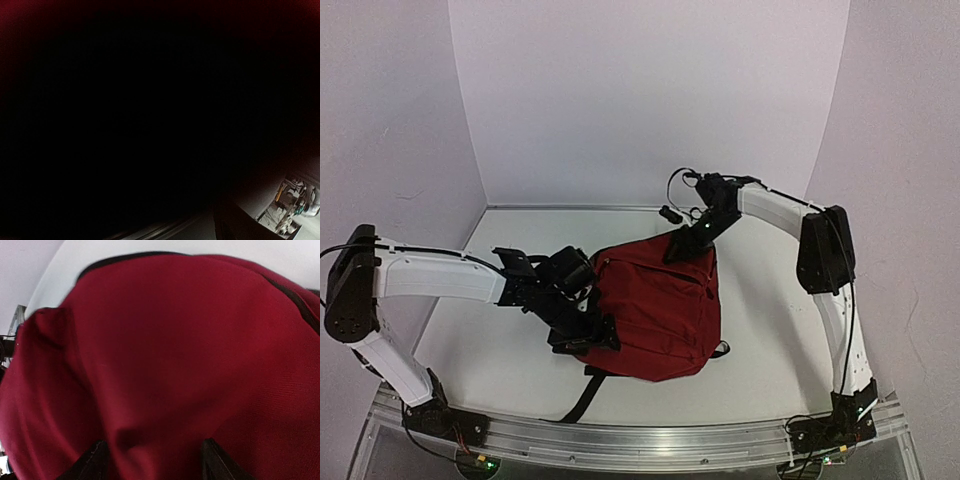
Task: Pack the student bag
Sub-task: Adjust the student bag at the center of the board.
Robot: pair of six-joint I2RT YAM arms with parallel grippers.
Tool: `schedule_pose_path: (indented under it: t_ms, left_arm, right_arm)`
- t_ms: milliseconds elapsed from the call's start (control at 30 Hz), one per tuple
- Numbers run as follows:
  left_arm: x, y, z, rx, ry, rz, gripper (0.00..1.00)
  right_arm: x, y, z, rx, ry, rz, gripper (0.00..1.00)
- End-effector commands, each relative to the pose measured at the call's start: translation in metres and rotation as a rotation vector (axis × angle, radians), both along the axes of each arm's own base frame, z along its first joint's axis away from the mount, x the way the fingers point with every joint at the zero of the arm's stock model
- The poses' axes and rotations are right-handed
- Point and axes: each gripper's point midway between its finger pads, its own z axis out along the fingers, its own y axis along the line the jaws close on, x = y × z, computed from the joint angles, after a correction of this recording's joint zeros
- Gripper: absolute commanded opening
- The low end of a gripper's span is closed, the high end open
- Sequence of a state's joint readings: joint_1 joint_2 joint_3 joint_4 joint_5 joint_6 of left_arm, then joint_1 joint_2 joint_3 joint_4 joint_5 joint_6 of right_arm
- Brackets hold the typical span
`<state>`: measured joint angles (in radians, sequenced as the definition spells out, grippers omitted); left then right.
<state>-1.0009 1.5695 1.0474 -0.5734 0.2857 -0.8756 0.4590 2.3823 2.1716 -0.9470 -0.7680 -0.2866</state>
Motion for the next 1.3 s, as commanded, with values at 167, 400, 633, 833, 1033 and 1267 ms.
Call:
schedule_pose_path:
  t_ms: [167,400,633,833,1033,1267]
  left_arm:
    - [0.098,0.046,-0.035,0.057,-0.029,0.326,0.82]
    - [0.259,0.071,-0.024,0.01,-0.126,0.408,0.81]
    - [0.344,0.063,0.045,-0.022,-0.27,0.338,0.83]
    - [0.265,0.045,0.092,-0.079,-0.348,0.177,0.85]
    - [0.156,0.023,0.071,0.005,-0.23,0.026,0.83]
    - [0.085,0.045,0.028,0.004,-0.03,0.147,0.79]
  right_arm:
    - [-0.013,-0.091,-0.078,-0.217,0.055,-0.034,0.63]
    - [-0.164,-0.071,-0.068,-0.148,0.279,0.139,0.74]
    - [-0.163,-0.037,0.031,0.037,0.079,0.221,0.81]
    - [-0.075,-0.085,0.044,0.028,0.049,0.017,0.82]
    - [-0.034,-0.108,0.006,-0.054,0.08,-0.072,0.83]
    - [-0.029,-0.103,-0.034,-0.052,0.19,-0.097,0.74]
